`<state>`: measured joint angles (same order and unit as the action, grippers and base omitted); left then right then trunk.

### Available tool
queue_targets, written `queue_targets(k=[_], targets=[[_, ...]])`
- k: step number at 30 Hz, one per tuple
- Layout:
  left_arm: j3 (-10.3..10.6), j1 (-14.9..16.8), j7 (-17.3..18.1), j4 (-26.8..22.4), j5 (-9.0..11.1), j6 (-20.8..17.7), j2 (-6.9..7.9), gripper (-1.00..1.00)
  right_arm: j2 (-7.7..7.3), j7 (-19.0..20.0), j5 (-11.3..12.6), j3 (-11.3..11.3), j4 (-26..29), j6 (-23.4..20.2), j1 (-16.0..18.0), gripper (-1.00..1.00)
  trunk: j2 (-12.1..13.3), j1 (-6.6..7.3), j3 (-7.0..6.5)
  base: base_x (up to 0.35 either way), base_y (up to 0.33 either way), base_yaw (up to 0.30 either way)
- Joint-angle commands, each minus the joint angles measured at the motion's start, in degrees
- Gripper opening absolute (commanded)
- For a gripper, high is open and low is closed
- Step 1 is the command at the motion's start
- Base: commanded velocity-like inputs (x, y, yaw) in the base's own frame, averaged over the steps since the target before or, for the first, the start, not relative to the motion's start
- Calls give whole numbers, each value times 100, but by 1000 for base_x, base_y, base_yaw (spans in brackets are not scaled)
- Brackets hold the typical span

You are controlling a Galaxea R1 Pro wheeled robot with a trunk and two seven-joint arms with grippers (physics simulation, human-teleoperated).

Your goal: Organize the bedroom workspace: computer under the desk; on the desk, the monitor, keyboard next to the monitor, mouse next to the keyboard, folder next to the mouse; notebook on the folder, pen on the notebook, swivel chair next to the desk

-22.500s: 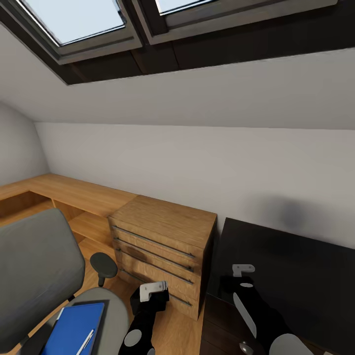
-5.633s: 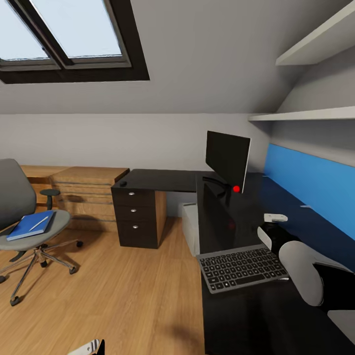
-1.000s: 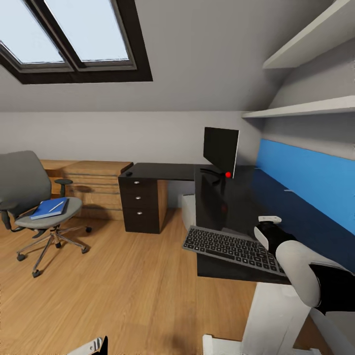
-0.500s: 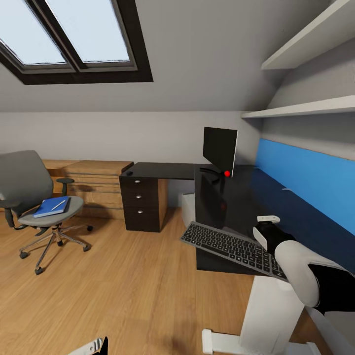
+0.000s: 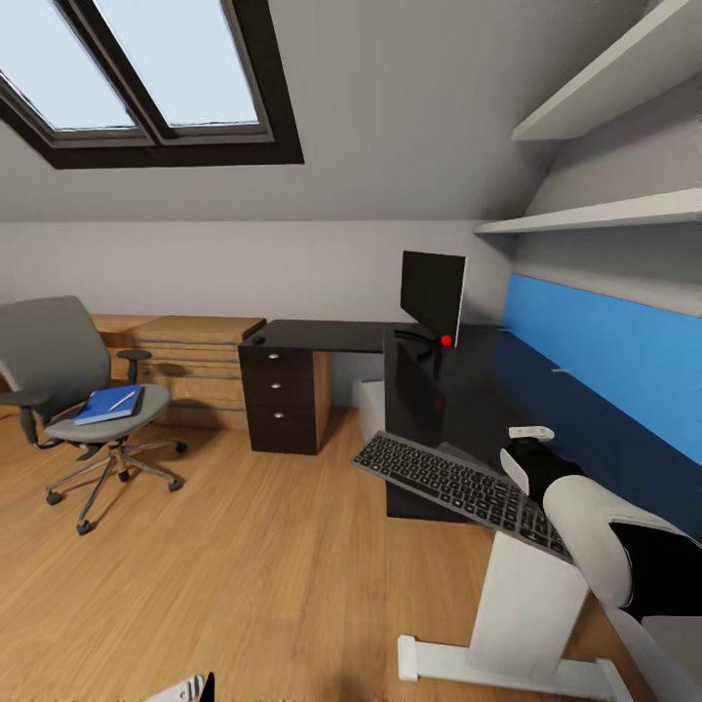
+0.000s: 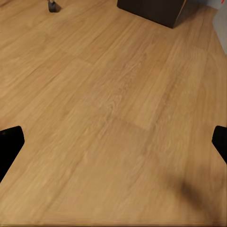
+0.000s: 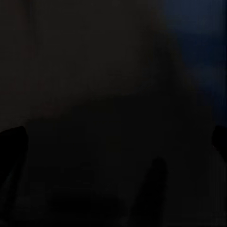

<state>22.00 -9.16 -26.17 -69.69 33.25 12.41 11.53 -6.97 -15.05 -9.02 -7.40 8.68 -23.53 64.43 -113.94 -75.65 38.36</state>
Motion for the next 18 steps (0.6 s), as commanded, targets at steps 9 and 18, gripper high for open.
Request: queue_targets(k=[9,18], targets=[[32,2,-22,13,59,42,5,100,11,16,-29,-77,-50,-64,-4,100,-2,1,6,-32,0,0],[33,3,-20,16,59,42,2,100,11,12,-29,-77,-51,-60,-3,100,-2,1,6,-148,0,0]])
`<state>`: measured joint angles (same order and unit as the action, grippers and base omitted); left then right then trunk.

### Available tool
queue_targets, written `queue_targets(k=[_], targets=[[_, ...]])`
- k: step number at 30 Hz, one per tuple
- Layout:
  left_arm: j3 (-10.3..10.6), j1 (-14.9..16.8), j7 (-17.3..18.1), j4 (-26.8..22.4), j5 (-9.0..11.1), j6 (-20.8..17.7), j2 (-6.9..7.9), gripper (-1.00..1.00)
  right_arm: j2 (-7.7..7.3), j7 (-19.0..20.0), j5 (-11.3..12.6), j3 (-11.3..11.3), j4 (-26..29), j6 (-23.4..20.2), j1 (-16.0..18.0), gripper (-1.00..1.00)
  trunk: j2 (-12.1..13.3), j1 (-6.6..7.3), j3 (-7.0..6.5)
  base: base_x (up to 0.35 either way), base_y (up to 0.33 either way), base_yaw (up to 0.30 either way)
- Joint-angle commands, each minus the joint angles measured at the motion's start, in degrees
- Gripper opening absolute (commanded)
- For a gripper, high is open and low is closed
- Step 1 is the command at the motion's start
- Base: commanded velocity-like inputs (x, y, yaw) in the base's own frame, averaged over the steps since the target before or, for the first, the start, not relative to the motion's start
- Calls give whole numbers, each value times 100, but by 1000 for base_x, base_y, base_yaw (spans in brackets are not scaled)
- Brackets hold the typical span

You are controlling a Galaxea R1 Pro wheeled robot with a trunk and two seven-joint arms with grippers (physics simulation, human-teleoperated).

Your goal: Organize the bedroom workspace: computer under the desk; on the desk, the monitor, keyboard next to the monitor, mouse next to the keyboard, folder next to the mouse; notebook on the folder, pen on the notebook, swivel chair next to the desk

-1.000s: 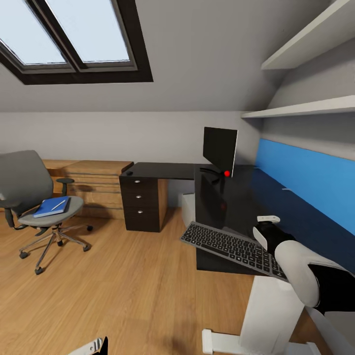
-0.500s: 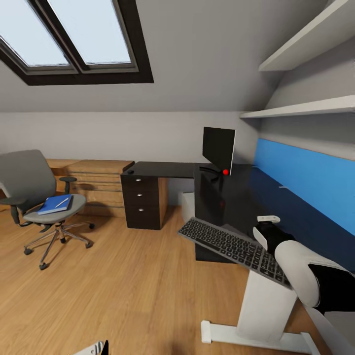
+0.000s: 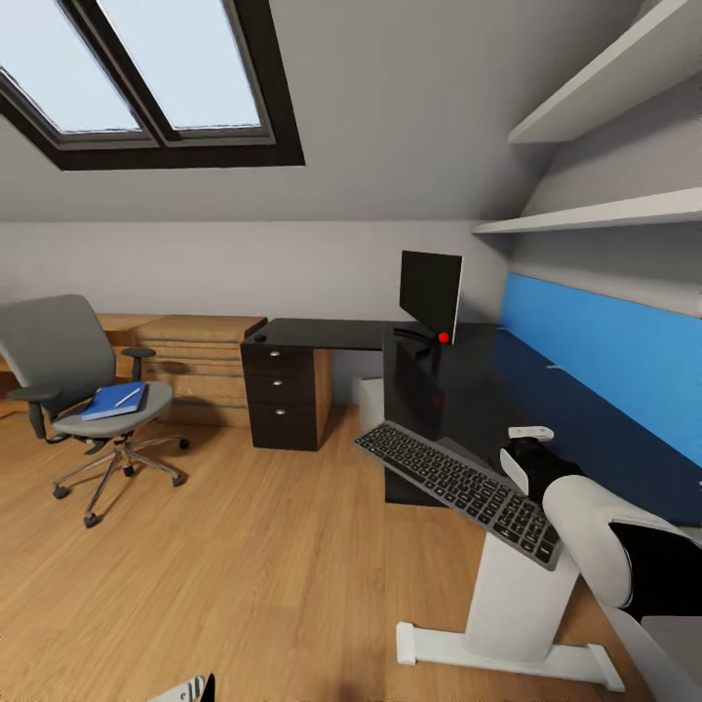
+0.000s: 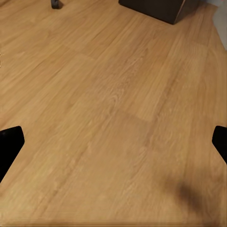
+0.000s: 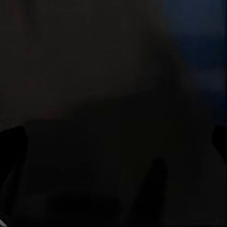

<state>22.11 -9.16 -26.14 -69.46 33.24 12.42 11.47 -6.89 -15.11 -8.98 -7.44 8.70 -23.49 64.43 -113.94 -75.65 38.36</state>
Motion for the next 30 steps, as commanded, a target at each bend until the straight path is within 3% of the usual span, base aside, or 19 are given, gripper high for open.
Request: queue_targets(k=[1,30], targets=[[21,4,-23,-6,60,42,8,100,3,17,-34,-74,-52,-64,-1,100,-2,1,6,-45,0,0],[21,5,-23,-6,61,42,5,100,-7,17,-31,-84,-24,-30,-1,100,-2,1,6,-67,0,0]])
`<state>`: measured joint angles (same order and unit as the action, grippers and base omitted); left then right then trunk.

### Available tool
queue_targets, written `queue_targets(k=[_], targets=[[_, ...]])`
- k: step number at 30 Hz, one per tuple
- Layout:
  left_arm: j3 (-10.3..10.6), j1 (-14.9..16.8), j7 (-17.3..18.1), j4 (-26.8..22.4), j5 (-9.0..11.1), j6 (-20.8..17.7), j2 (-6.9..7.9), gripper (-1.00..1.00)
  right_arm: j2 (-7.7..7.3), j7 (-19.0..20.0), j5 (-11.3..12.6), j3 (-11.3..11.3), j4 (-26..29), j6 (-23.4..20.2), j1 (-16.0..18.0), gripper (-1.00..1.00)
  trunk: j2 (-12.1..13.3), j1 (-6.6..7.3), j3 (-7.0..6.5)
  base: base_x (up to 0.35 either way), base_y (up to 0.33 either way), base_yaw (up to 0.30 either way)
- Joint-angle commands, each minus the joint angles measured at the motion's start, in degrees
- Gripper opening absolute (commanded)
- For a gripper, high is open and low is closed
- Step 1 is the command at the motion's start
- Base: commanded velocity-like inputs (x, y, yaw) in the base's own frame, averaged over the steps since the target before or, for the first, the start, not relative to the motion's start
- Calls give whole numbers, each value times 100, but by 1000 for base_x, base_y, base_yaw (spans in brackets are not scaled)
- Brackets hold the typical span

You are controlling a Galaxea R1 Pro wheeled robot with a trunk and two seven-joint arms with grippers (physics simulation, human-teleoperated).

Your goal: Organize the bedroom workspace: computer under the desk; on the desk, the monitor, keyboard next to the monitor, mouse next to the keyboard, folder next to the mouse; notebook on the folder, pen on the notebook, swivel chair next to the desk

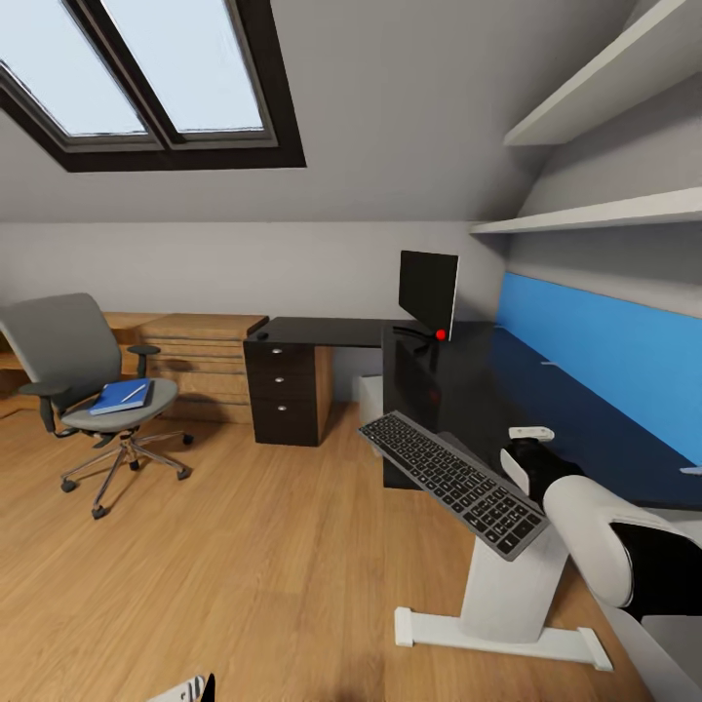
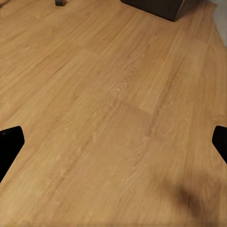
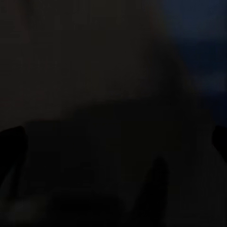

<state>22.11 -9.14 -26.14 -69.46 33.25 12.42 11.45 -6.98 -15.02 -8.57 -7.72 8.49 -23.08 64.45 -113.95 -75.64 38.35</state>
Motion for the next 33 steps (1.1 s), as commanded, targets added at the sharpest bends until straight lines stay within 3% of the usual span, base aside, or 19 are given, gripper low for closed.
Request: queue_targets(k=[1,9,16,20,27,28,29,33], targets=[[21,2,-23,-6,62,42,9,100,-4,6,-69,-58,11,-41,-4,100,-1,0,7,0,0,0],[21,2,-23,-6,66,42,7,100,-63,-2,-10,-93,240,470,-4,100,-1,0,7,0,0,0],[21,4,-23,-6,67,42,8,100,-117,5,160,-104,348,515,-6,100,-1,0,7,0,0,0],[24,5,-23,-1,67,35,8,100,-250,131,464,-106,519,529,-11,100,-1,0,7,0,0,0],[29,3,-19,44,67,33,7,100,-294,316,591,-107,970,523,-138,100,-1,0,7,0,0,0],[29,2,-20,51,67,31,7,100,-296,335,603,-107,1172,520,-229,100,-1,0,7,0,0,0],[30,2,-18,59,67,31,6,100,-295,359,641,-110,1768,501,-548,100,-1,0,7,0,0,0],[30,3,-17,62,67,32,6,100,-291,366,842,-113,2738,426,-1037,100,-1,0,7,0,0,0]])
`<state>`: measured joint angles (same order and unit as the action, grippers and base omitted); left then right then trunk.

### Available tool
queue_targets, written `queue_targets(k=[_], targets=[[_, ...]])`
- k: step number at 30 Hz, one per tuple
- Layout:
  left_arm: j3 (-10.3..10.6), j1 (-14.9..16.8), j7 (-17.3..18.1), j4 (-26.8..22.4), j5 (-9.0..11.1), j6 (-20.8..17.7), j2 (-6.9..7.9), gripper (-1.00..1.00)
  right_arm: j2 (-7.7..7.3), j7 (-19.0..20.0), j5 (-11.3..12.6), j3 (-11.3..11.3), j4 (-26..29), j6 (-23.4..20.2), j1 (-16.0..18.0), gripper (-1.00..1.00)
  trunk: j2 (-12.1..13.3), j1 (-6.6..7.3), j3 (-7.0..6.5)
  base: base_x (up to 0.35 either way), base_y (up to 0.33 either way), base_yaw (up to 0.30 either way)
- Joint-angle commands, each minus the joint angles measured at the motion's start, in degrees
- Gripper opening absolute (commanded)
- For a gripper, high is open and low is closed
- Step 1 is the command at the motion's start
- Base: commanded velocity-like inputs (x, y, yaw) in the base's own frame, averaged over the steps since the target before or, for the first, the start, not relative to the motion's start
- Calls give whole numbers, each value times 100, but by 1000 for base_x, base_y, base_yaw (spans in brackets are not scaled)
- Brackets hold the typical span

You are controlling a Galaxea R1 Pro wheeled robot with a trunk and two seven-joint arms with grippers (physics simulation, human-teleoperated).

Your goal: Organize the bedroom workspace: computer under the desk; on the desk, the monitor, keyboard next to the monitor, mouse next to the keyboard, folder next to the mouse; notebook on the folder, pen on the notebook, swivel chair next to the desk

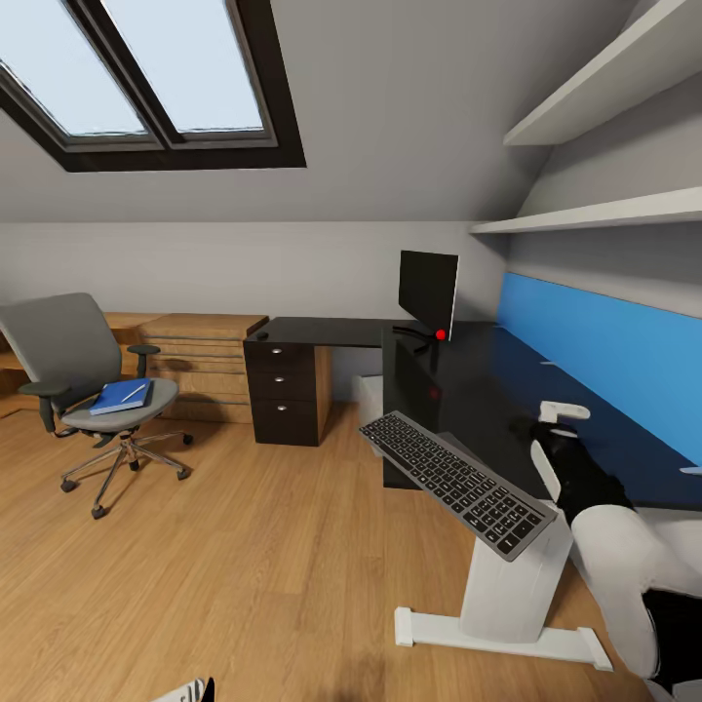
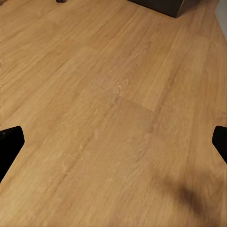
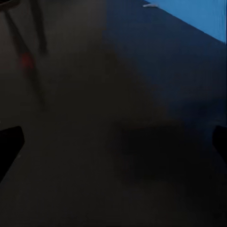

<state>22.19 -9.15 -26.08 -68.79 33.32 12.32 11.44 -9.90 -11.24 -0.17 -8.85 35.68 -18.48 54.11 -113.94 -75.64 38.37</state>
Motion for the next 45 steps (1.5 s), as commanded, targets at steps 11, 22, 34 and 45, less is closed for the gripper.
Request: queue_targets(k=[11,22,34,45], targets=[[22,5,-20,30,60,34,-5,100,21,-25,1407,-94,3010,-1049,-1583,100,-2,0,5,0,0,0],[32,-15,-27,89,27,53,-171,100,82,-36,3307,-154,3525,-1154,-2178,100,-2,0,5,0,0,0],[27,-17,-27,110,31,51,-295,100,388,77,2985,-139,3666,-1125,-2211,100,-2,0,5,0,0,0],[31,-17,-28,111,34,51,-294,100,392,95,2979,-143,3674,-1123,-2212,100,-2,0,5,0,0,0]])
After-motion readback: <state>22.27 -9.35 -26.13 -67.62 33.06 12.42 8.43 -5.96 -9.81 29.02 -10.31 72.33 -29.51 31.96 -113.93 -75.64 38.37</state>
